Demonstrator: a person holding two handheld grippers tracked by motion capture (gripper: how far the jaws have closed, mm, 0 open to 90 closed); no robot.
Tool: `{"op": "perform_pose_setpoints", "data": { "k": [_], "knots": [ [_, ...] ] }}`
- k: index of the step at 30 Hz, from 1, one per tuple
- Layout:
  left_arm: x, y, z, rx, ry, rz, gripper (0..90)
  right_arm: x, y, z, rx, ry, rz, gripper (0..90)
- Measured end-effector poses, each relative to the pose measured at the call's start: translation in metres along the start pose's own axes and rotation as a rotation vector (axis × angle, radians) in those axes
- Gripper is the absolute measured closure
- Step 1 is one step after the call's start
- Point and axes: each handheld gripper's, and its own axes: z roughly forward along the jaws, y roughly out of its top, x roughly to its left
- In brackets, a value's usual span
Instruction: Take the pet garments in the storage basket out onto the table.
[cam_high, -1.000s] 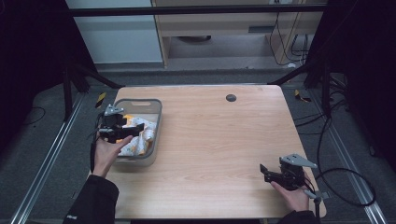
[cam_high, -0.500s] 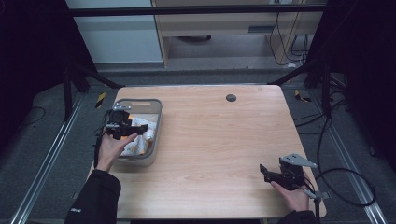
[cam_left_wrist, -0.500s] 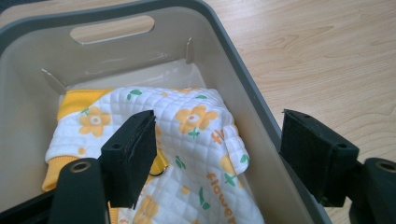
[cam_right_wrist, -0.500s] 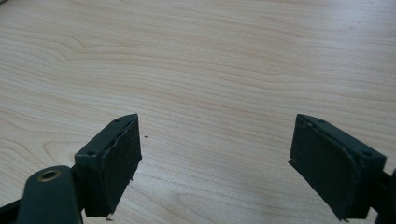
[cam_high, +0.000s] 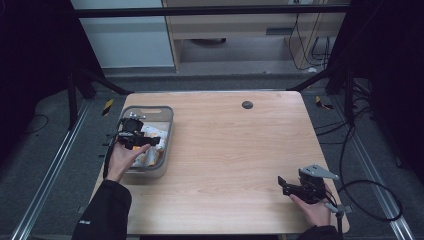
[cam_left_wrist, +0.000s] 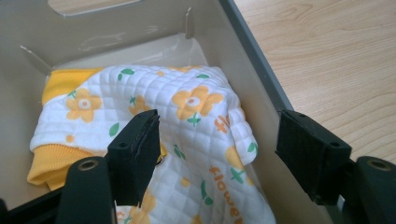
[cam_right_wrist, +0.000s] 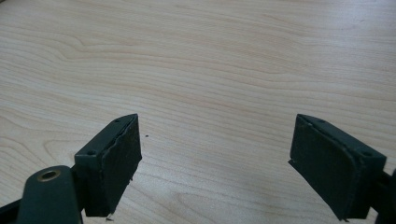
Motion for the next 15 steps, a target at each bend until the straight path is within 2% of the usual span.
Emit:
{"op": "perform_pose_setpoints", "data": {
  "k": [7,15],
  "knots": [
    [0.0,0.0,0.006,0.035,0.016,0.011,34.0,0.0,0.0,0.0,0.001,0.002,0.0,16.3],
    [-0.001,-0.001,0.014,0.073,0.017,0.019,33.7,0.0,0.0,0.001,0.002,0.005,-0.003,16.1]
  ]
}}
